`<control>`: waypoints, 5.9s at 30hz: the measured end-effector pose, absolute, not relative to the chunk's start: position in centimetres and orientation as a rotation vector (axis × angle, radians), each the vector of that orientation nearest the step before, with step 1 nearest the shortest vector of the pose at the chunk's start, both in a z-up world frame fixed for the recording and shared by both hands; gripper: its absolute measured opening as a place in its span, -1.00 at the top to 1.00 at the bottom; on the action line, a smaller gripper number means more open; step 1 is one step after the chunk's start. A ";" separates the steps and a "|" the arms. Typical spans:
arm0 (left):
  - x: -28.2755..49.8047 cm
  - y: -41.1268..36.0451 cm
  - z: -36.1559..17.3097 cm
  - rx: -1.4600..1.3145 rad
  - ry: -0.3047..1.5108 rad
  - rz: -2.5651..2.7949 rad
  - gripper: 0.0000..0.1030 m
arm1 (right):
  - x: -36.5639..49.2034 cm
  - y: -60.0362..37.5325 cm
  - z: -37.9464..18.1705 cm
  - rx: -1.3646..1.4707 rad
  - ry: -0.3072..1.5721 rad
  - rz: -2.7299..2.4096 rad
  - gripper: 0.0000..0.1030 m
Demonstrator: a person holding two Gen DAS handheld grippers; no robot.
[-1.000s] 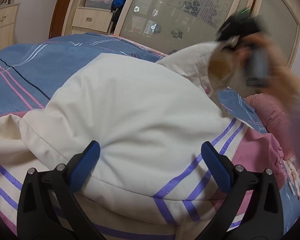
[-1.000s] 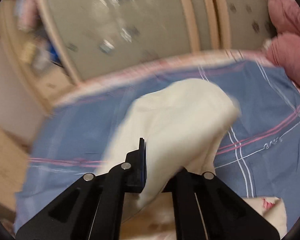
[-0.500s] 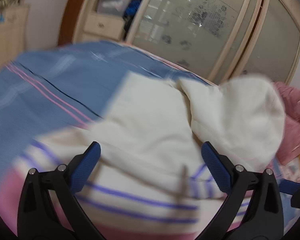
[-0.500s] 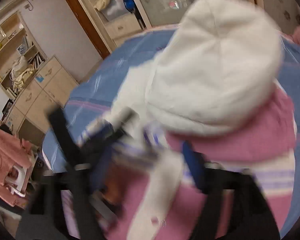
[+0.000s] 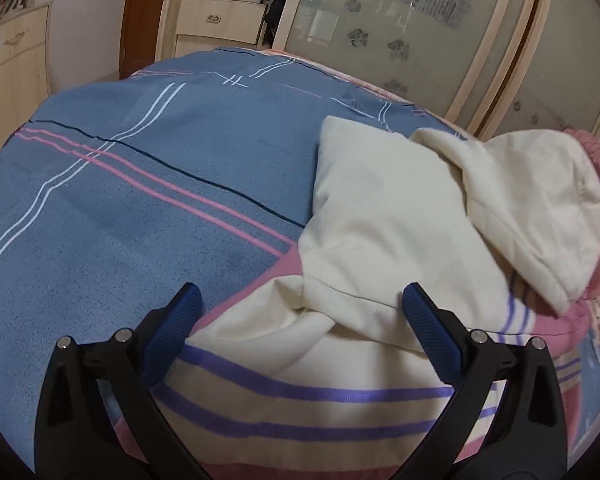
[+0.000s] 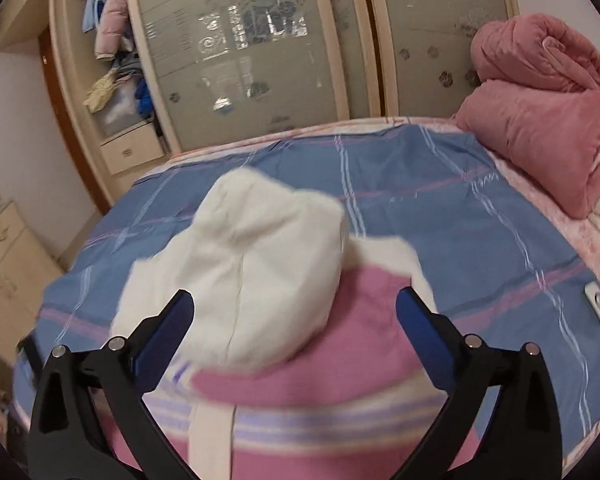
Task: Fold large clothes
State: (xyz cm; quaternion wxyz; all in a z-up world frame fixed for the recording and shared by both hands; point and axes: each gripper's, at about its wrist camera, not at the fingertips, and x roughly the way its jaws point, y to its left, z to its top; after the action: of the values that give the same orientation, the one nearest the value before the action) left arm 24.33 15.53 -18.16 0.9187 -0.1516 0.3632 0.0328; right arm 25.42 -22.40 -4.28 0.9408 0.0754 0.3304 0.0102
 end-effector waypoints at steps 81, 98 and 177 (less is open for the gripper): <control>24.2 13.1 -19.0 -0.194 0.740 0.099 -0.96 | 30.7 -19.6 -19.3 0.022 0.684 0.032 -0.96; 24.3 13.1 -19.0 -0.192 0.740 0.100 -0.96 | 30.8 -19.7 -19.4 0.023 0.682 0.032 -0.97; 23.6 14.1 -19.3 -0.169 0.756 0.108 -0.96 | 40.4 -21.8 -18.8 0.118 0.800 -0.066 -0.97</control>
State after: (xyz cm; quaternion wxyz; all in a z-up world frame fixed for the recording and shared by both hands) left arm 23.60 14.10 -19.28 0.9246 -0.0824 0.3683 0.0526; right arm 40.41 -21.76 -18.79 0.9188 0.0572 0.3892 -0.0320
